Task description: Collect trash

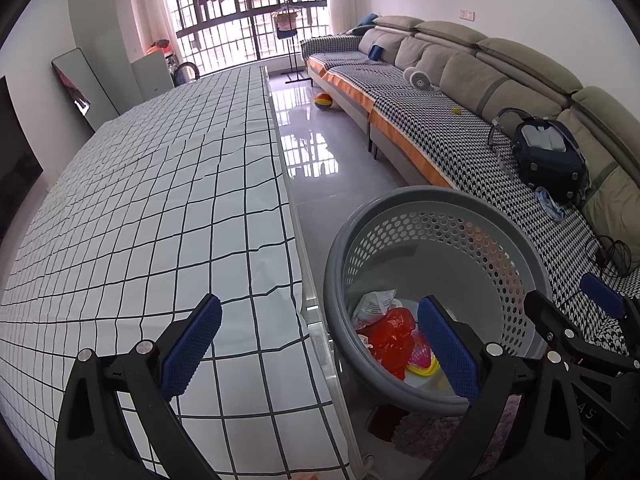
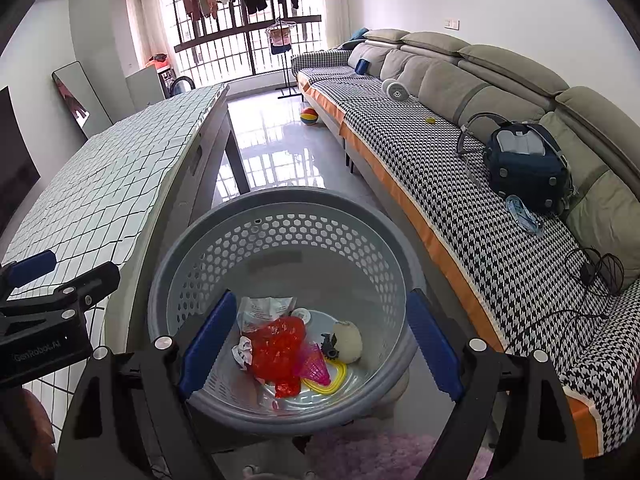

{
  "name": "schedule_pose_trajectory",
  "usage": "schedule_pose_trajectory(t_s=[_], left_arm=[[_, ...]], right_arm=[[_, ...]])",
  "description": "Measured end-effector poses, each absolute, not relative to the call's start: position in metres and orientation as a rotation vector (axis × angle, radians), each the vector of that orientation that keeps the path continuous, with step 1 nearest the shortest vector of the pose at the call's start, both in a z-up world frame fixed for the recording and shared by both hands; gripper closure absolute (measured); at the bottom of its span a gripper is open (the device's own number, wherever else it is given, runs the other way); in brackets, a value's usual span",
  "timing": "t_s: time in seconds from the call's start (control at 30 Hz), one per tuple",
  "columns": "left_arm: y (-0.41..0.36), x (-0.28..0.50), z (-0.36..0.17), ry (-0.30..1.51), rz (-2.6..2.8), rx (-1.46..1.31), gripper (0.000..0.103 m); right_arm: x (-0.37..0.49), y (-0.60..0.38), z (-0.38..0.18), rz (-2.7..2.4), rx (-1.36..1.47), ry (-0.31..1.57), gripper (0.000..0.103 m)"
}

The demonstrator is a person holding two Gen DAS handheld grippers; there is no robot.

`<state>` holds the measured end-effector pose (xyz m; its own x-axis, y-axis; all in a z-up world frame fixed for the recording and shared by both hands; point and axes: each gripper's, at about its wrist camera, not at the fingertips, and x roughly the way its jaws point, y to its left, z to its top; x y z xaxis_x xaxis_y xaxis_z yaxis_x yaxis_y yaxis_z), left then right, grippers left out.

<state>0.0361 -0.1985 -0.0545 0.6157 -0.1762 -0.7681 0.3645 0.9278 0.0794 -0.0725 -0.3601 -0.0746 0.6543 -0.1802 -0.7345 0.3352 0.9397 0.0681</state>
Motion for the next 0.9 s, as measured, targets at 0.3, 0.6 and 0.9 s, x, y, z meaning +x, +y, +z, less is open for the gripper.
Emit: schedule_pose_trajectory(t_s=[0.3,0.6,0.9], left_arm=[[-0.1976,0.0367,-0.0547,0.855,-0.313,0.237,0.006],[-0.1958,0.0363,-0.0544,0.851,-0.316,0.238,0.006],[-0.1944,0.0363,-0.0535,0.851,-0.316,0.236,0.006]], right_arm=[[-0.0727,-0.3599,-0.0738,-0.295,0.206,0.804,0.02],[-0.0732,-0.3594,-0.0734,-0.294,0.206,0.805,0.02],[-0.0731,-0.359,-0.0735,-0.294,0.205,0.805,0.02]])
